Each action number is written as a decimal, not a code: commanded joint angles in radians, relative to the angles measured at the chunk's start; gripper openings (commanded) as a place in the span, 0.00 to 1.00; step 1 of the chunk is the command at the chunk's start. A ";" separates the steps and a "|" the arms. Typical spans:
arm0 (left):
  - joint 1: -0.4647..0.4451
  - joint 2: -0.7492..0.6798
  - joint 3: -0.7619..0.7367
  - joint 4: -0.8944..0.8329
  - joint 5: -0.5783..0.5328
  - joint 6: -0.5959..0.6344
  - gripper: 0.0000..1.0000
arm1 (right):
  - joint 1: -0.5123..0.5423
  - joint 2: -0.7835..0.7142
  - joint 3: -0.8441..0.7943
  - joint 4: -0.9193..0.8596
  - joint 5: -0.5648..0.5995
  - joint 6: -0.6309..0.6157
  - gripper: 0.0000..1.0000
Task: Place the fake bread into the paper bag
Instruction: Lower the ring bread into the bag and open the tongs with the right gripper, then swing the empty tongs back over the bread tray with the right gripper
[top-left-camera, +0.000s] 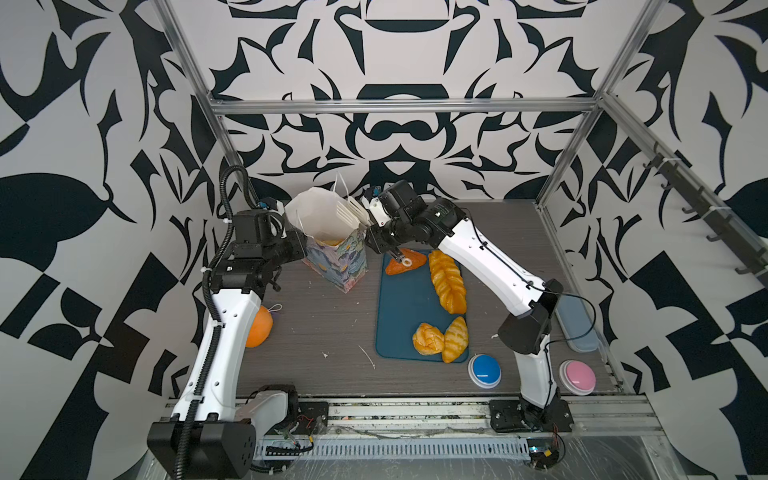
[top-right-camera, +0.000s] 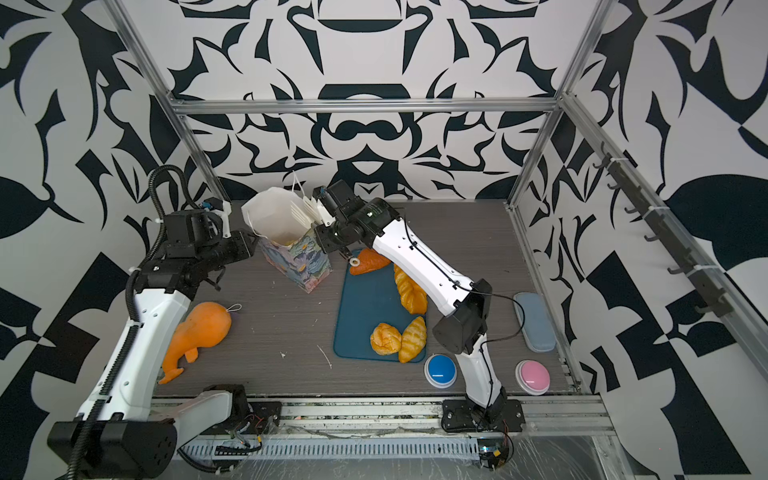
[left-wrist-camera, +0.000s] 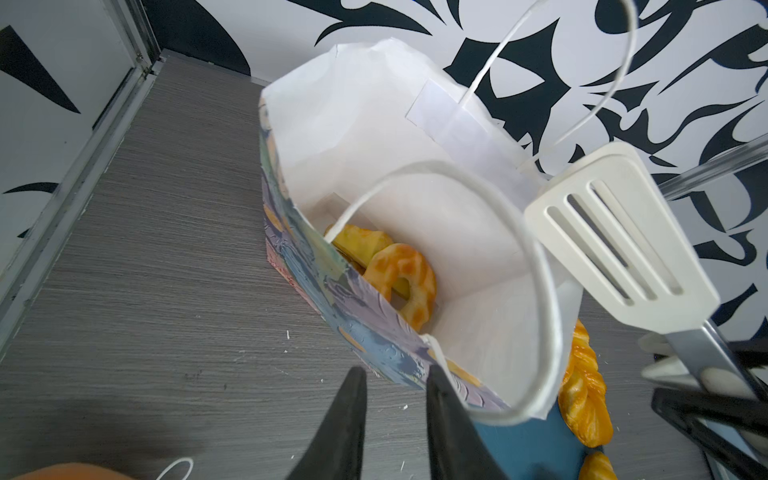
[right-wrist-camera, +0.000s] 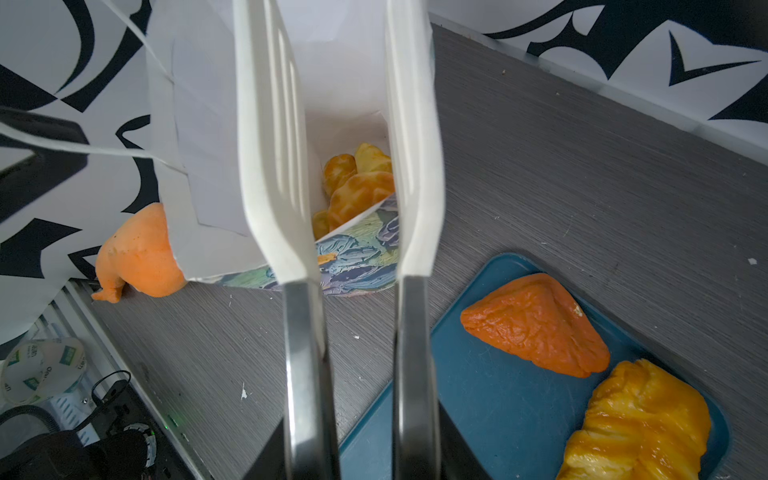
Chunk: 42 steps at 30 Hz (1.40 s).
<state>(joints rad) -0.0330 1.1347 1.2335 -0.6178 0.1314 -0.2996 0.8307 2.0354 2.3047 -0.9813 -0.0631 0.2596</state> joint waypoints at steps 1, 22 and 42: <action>0.004 0.001 -0.013 0.006 0.009 -0.013 0.29 | -0.001 -0.101 -0.015 0.047 -0.004 0.007 0.40; 0.004 -0.020 -0.026 0.042 0.121 -0.006 0.31 | 0.002 -0.428 -0.427 0.124 0.083 0.021 0.41; 0.004 -0.016 -0.026 0.042 0.136 0.005 0.36 | -0.002 -0.702 -0.814 0.088 0.158 0.067 0.41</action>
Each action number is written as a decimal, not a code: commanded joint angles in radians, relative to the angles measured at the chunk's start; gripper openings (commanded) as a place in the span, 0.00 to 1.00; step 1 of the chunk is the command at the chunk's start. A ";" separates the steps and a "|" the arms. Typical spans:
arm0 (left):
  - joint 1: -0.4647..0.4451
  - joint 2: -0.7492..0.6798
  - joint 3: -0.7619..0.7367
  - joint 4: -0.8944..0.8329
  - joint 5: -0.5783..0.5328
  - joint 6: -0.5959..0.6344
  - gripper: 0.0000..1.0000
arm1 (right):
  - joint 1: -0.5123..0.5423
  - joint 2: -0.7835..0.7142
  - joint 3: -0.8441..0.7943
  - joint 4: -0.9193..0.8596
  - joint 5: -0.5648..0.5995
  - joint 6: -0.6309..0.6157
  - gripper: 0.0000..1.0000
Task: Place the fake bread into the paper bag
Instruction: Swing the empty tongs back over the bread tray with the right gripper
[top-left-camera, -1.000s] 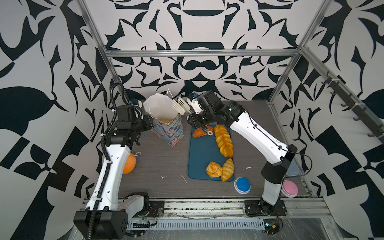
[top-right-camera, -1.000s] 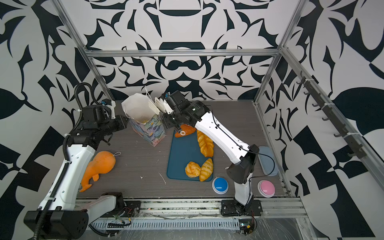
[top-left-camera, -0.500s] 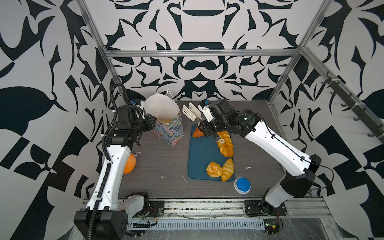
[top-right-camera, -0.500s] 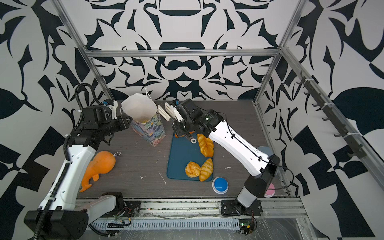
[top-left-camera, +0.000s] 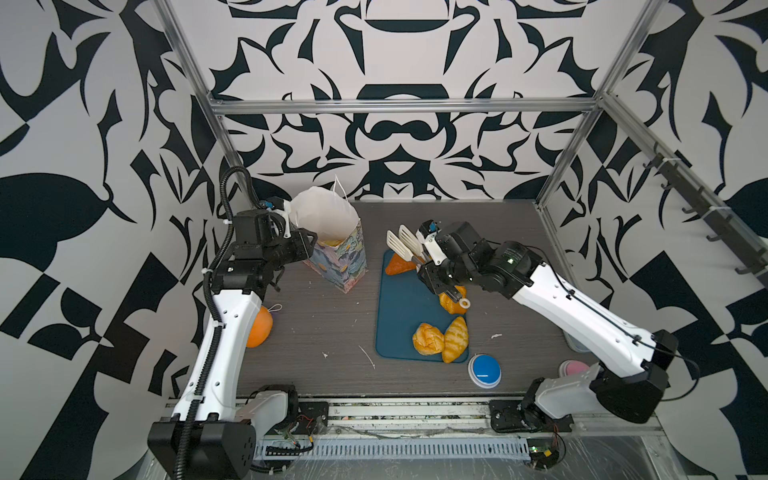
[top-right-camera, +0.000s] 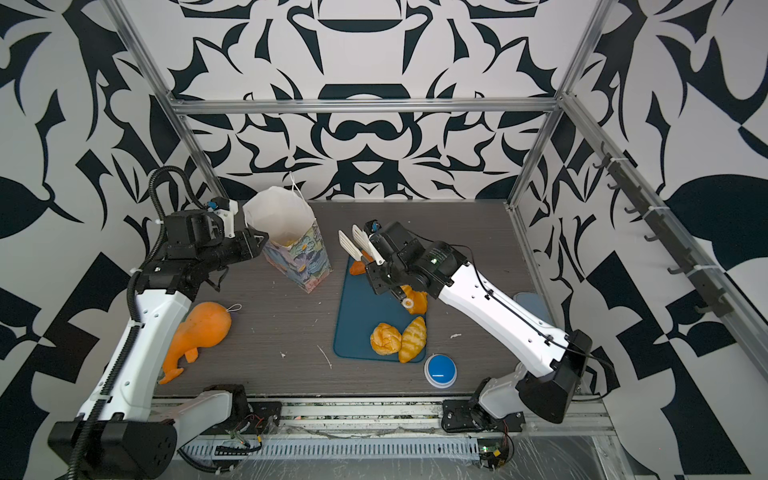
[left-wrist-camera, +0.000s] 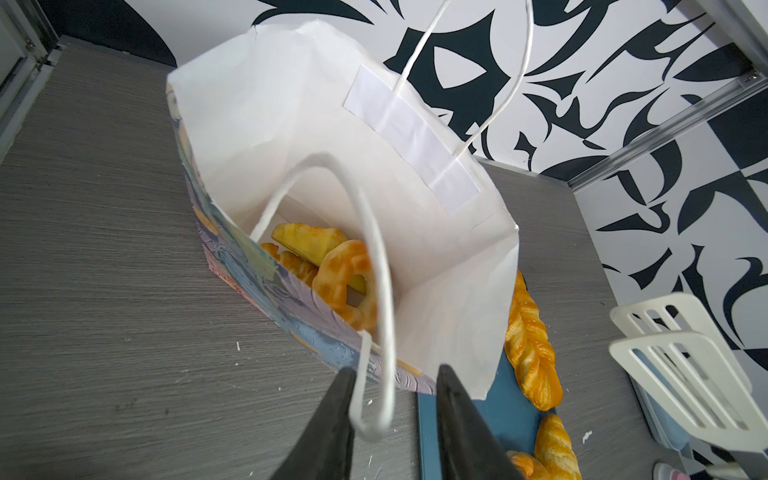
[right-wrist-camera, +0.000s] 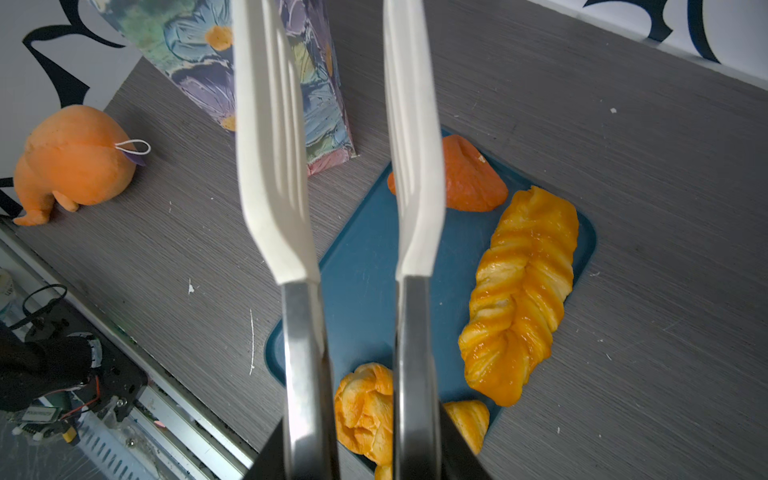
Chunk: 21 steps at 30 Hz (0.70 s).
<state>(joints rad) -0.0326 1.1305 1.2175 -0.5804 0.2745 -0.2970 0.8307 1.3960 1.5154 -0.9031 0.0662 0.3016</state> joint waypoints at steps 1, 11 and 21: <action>0.003 -0.011 -0.010 0.004 -0.008 0.001 0.36 | -0.002 -0.074 -0.040 0.004 0.030 0.032 0.41; 0.003 -0.006 -0.006 -0.004 -0.025 -0.001 0.36 | -0.001 -0.148 -0.196 -0.085 0.029 0.081 0.41; 0.003 -0.007 -0.006 -0.006 -0.025 0.000 0.36 | 0.006 -0.163 -0.272 -0.149 -0.040 0.092 0.41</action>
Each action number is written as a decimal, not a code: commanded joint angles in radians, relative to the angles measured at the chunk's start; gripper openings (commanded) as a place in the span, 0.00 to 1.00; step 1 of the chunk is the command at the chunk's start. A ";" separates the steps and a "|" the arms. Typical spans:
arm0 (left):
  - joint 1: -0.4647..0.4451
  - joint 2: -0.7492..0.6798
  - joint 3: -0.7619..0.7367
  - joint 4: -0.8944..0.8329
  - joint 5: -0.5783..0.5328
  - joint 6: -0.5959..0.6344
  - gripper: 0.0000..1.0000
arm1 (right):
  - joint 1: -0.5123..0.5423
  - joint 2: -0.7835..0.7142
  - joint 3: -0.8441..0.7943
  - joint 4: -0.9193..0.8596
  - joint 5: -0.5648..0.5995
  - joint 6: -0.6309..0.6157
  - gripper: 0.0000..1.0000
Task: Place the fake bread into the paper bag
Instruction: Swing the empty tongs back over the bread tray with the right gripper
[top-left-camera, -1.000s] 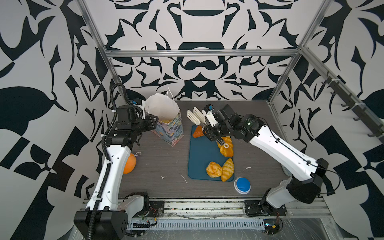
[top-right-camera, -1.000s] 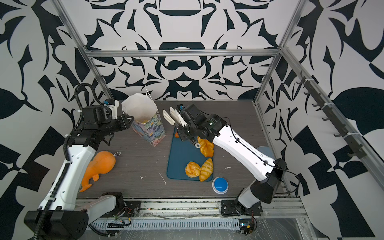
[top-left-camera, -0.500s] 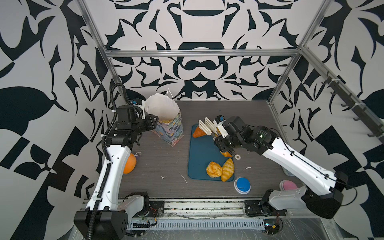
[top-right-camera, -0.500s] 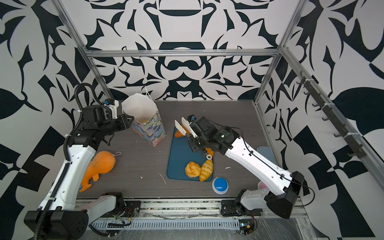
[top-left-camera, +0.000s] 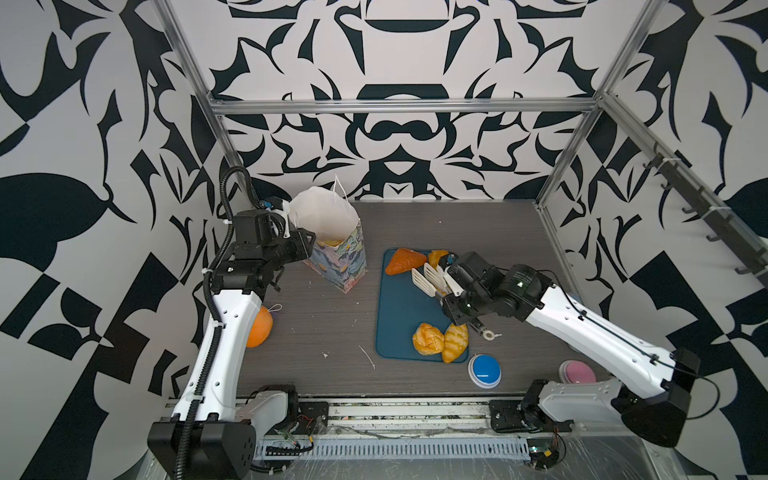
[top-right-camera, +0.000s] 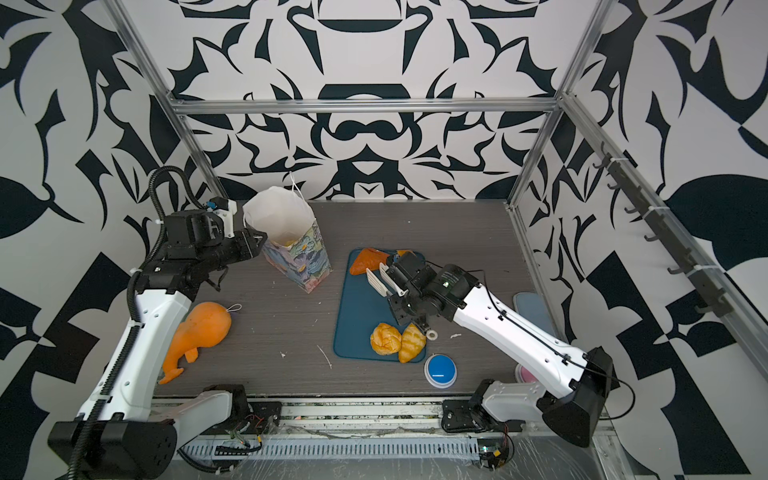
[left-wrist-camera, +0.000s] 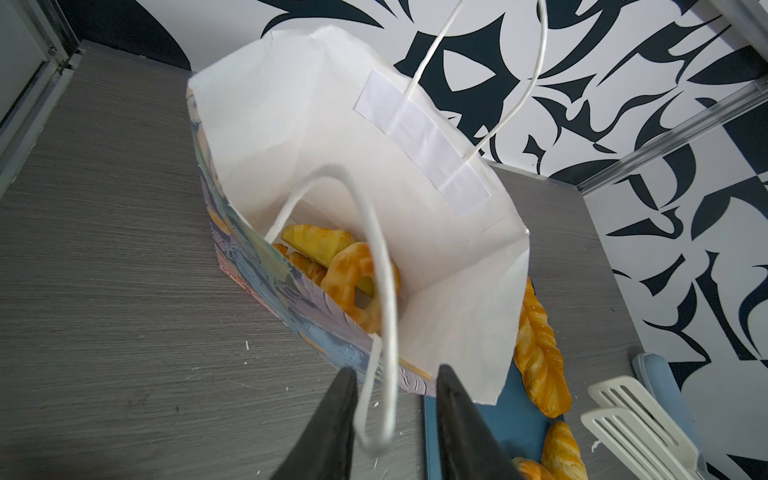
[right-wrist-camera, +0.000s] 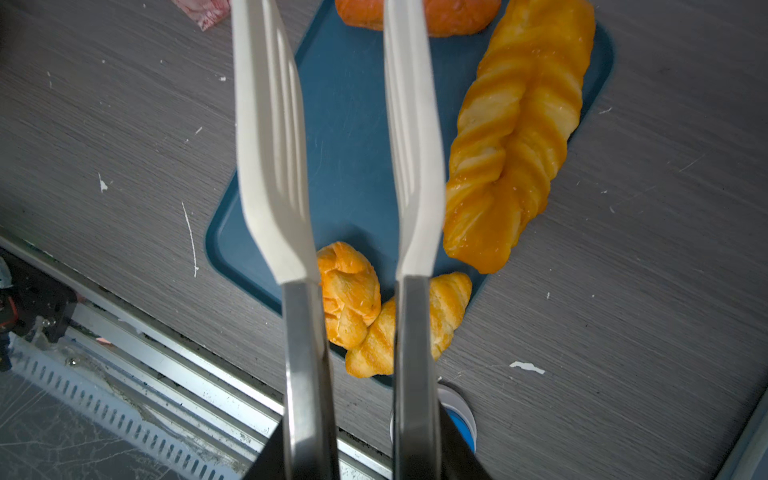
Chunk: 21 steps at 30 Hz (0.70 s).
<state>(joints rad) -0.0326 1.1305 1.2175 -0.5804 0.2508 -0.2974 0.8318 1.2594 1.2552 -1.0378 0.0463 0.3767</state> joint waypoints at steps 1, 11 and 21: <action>0.003 -0.006 -0.004 -0.006 -0.001 0.000 0.36 | 0.006 -0.029 -0.021 -0.021 -0.020 0.018 0.41; 0.004 0.002 -0.004 -0.006 -0.003 -0.003 0.35 | 0.007 -0.077 -0.092 -0.087 -0.076 0.020 0.41; 0.005 0.009 -0.003 -0.009 -0.005 -0.002 0.35 | 0.009 -0.120 -0.163 -0.124 -0.137 0.030 0.41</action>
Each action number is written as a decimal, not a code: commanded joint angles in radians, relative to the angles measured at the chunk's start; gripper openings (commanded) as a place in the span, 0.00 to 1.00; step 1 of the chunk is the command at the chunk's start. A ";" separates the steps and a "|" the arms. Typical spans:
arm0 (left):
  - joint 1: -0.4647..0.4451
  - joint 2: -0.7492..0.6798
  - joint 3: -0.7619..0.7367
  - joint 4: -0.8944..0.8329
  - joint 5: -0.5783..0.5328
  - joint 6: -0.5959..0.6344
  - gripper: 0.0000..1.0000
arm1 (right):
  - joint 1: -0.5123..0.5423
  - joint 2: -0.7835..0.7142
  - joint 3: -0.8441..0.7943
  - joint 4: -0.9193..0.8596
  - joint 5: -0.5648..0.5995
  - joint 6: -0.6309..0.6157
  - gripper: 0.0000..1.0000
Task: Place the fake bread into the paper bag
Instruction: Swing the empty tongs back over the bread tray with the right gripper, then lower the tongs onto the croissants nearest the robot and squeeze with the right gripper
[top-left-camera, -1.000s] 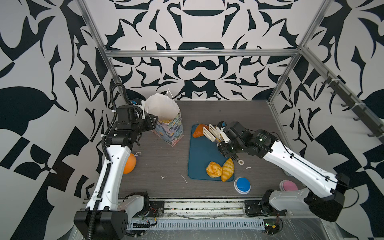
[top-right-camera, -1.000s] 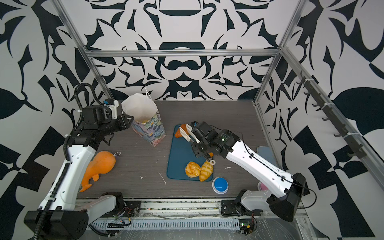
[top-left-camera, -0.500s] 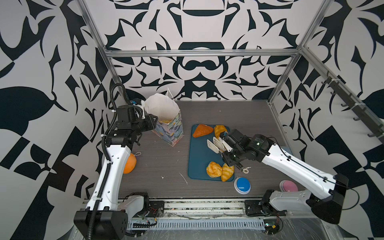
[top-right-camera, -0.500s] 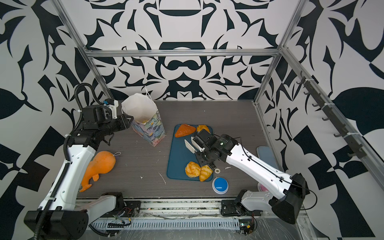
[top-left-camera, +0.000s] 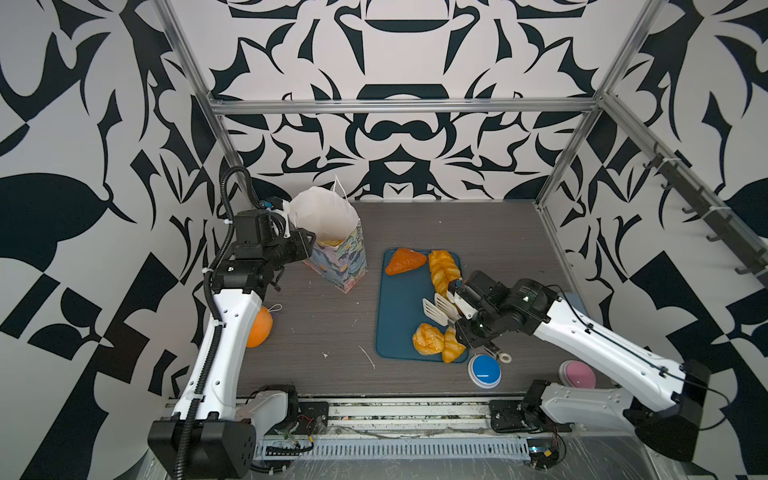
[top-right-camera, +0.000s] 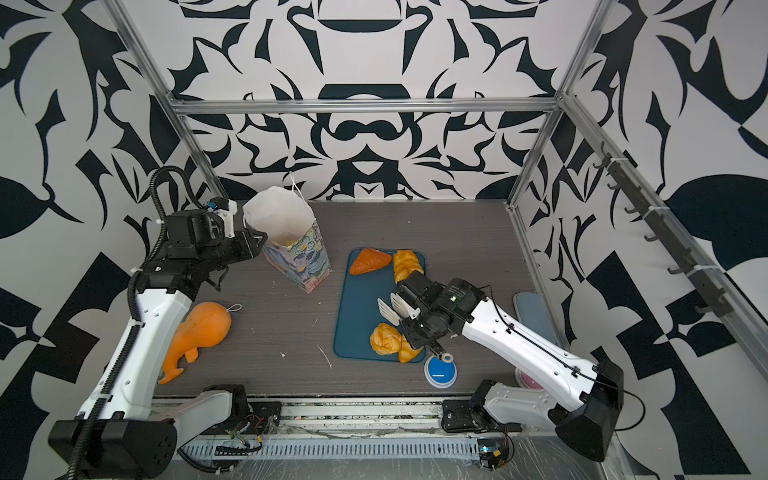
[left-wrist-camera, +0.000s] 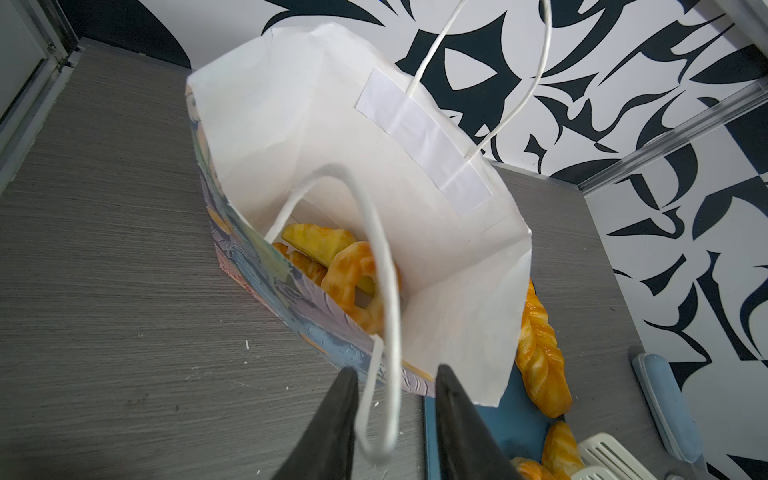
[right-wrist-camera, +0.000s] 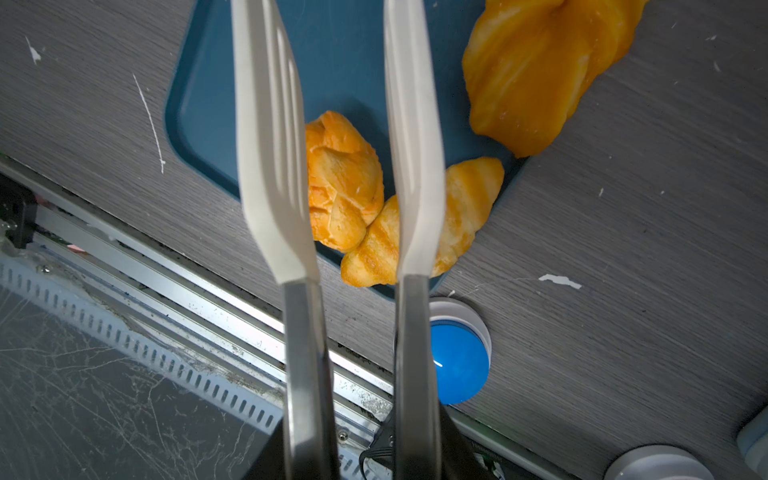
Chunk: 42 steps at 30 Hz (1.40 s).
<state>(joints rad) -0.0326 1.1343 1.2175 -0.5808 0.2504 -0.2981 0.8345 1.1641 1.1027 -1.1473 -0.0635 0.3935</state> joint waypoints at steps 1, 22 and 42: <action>0.004 0.005 -0.003 -0.007 -0.004 -0.002 0.35 | 0.006 -0.027 -0.018 -0.014 -0.033 0.017 0.41; 0.003 0.005 -0.004 -0.008 0.001 -0.004 0.35 | 0.028 -0.034 -0.084 -0.020 -0.068 0.087 0.42; 0.003 0.003 -0.004 -0.008 0.004 -0.005 0.35 | 0.030 -0.018 -0.107 0.014 -0.085 0.087 0.42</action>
<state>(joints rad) -0.0326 1.1343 1.2175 -0.5808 0.2504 -0.2985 0.8593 1.1511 0.9878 -1.1423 -0.1497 0.4698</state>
